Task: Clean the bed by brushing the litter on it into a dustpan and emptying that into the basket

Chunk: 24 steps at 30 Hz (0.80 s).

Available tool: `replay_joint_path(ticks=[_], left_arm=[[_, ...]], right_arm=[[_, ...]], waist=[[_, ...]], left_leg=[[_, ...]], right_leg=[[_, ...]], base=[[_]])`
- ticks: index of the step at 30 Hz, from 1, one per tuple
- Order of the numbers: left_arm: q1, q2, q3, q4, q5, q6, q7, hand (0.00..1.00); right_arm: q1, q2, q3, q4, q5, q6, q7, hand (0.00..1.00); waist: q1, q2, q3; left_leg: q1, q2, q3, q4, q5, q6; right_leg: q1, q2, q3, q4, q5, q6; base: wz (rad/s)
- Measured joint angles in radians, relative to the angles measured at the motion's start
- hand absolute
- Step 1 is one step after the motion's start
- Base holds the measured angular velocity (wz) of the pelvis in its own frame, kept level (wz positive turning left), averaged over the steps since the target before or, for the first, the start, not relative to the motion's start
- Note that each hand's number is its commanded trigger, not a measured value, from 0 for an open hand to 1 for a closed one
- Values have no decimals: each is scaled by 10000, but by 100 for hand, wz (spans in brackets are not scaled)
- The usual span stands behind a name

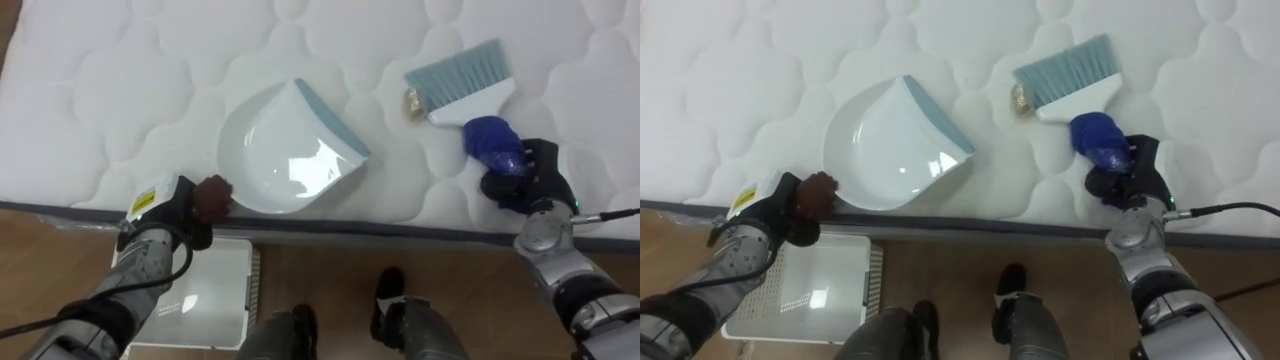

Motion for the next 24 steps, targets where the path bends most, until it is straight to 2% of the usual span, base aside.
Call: replay_joint_path(ticks=[8,12,14,16,20,22,24], left_arm=[[-34,4,-7,-336,525,120,28,100],[-148,150,-39,-376,846,176,33,100],[-254,234,-39,-377,1123,185,55,100],[-397,566,-40,-381,1851,189,228,100],[-477,767,-41,-379,2814,260,457,100],[-529,1006,-41,-380,3278,433,713,100],[-603,1121,-45,-422,3469,576,885,100]], right_arm=[[-6,-63,-76,-2,-205,-3,-6,100],[-334,-241,-85,-1,-1262,209,45,100],[-451,-417,-85,-2,-1799,344,47,100],[-752,-603,-82,1,-2704,539,46,100],[-958,-1095,-77,29,-3929,834,34,100],[-1211,-1321,-73,27,-4861,1095,31,100],[-1347,-1456,-58,26,-5208,1291,-22,100]], waist=[[29,-29,-7],[-18,-146,-19],[-11,-256,-11],[-28,-474,-4],[14,-706,-10],[1,-920,4],[-1,-1046,16]], left_leg=[[-24,3,-14,45,-2,2],[-78,-16,94,47,3,9],[-82,-10,99,53,3,7],[-138,13,104,52,12,-7],[13,-9,164,-29,16,-5],[55,-16,207,-120,47,33],[61,-3,204,-145,50,28]], right_leg=[[-18,-9,-12,28,0,0],[-159,-17,109,96,8,-7],[-162,-12,117,102,8,-7],[-207,13,101,54,47,-36],[-117,-8,114,26,95,-16],[-120,-30,133,5,101,-9],[-108,-22,109,-29,101,-10]], base=[[0],[-6],[0],[0],[-3],[-2],[2]])
